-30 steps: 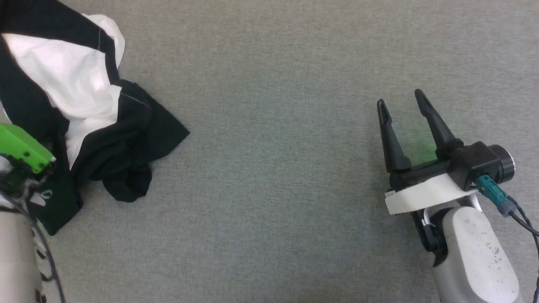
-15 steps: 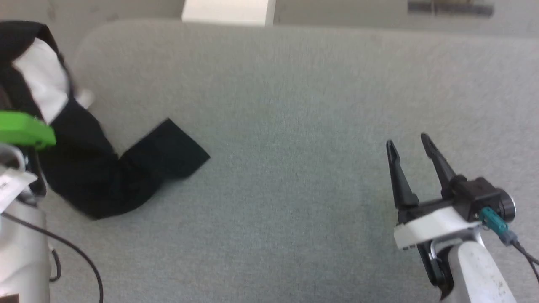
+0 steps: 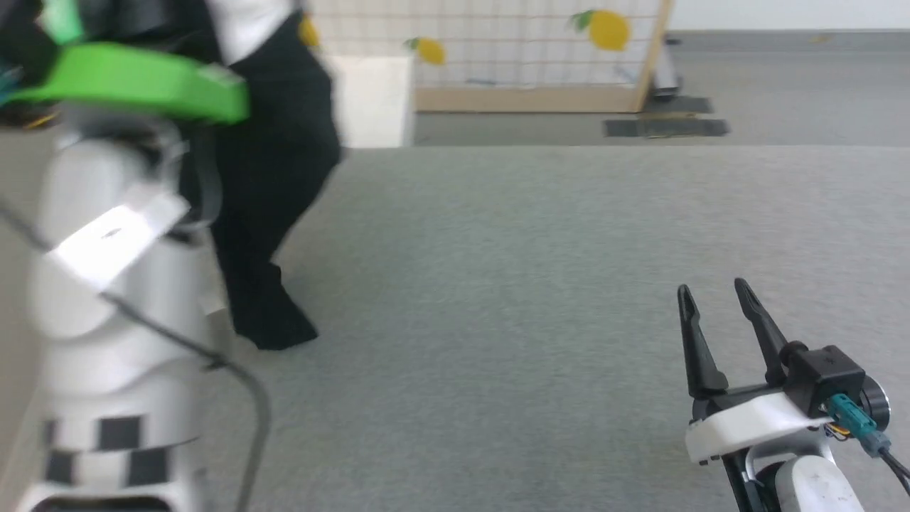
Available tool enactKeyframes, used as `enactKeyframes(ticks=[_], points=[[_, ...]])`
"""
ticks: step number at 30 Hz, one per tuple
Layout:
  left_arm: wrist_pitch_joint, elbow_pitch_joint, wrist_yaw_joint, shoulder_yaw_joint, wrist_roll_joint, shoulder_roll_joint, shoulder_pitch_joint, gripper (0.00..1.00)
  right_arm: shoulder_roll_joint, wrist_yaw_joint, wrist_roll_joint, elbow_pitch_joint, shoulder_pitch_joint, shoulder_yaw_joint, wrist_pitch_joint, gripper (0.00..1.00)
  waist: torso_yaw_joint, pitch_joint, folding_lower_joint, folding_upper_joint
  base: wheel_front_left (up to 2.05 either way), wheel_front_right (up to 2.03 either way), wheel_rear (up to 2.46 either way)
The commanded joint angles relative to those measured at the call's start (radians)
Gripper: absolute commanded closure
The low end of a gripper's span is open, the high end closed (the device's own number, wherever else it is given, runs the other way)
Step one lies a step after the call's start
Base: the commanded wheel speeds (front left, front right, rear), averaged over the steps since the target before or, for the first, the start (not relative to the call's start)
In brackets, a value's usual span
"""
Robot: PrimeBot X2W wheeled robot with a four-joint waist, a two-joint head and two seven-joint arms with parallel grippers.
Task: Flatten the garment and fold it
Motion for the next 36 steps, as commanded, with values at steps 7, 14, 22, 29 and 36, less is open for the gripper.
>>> enactKeyframes(ticks=[7, 14, 22, 29, 36], points=[[0.006, 0.018, -0.033, -0.116, -0.109, -0.13, -0.117, 1.0, 0.0, -0.002, 0.003, -0.03, 0.016, 0.014, 0.024, 0.0, -0.128, -0.019, 0.0, -0.0001, 0.0, 0.0, 0.0], [0.008, 0.089, -0.003, -0.355, -0.298, -0.142, -0.113, 1.0, 0.0, -0.002, -0.006, -0.06, 0.004, 0.022, 0.043, 0.0, -0.195, 0.035, 0.0, -0.0001, 0.0, 0.0, 0.0], [0.183, 0.305, 0.02, -0.648, -0.378, -0.142, 0.026, 1.0, 0.0, -0.002, 0.007, -0.059, -0.014, 0.037, 0.04, 0.0, -0.242, 0.076, 0.0, -0.0001, 0.0, 0.0, 0.0], [0.377, 0.494, -0.019, -0.766, -0.451, -0.142, 0.161, 1.0, 0.0, -0.002, 0.015, -0.053, -0.023, 0.039, 0.032, 0.0, -0.259, 0.088, 0.0, -0.0001, 0.0, 0.0, 0.0], [0.287, 0.468, -0.035, -0.725, -0.518, -0.136, 0.193, 0.0, 0.0, -0.002, 0.01, -0.048, -0.011, 0.025, 0.032, 0.0, -0.232, 0.062, 0.0, -0.0001, 0.0, 0.0, 0.0]])
